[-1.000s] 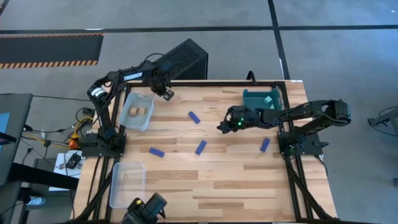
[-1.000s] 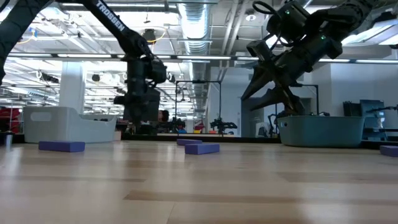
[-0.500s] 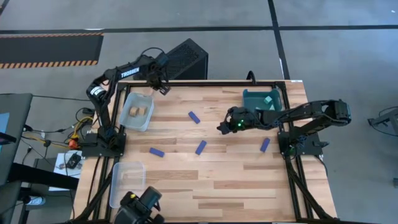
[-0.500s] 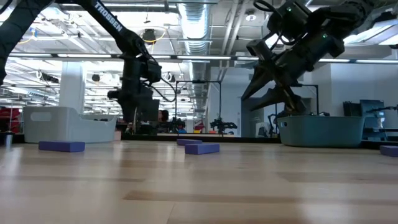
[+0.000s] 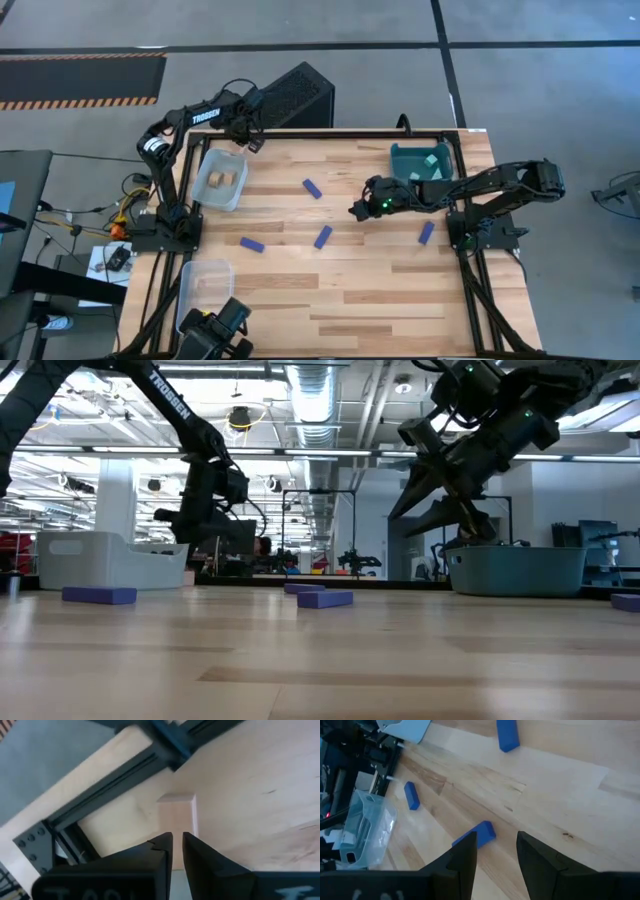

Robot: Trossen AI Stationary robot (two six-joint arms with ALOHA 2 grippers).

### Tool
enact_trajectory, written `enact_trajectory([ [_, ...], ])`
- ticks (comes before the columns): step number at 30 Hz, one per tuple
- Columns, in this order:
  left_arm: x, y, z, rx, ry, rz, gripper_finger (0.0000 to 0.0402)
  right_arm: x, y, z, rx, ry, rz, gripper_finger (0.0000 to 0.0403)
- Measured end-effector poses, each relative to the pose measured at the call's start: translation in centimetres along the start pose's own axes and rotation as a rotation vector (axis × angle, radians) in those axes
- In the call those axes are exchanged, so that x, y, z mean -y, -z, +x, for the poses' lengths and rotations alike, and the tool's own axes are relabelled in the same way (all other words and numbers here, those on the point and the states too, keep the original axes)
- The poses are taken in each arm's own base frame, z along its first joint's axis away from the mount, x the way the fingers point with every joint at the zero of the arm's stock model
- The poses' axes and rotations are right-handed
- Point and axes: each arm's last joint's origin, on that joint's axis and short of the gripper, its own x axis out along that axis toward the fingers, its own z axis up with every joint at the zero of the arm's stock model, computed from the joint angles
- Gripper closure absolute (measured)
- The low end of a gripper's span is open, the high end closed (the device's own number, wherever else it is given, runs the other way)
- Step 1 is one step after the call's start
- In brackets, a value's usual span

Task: Sort & place blocks by color
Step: Put the light brown block into the white bin

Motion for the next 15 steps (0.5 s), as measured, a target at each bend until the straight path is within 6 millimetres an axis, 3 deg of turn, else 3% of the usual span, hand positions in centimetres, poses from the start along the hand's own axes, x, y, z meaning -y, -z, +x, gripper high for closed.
enact_trajectory([
  [6,-0.1,0.4,1.2,-0.002,-0.003,-0.049,0.0391,-0.4,0.8,0.0,-0.011,-0.008,-0.003,0.0241],
  [15,-0.1,0.2,1.3,0.024,0.010,-0.079,0.0400,-1.1,2.1,-0.2,-0.038,-0.023,-0.004,0.0241],
])
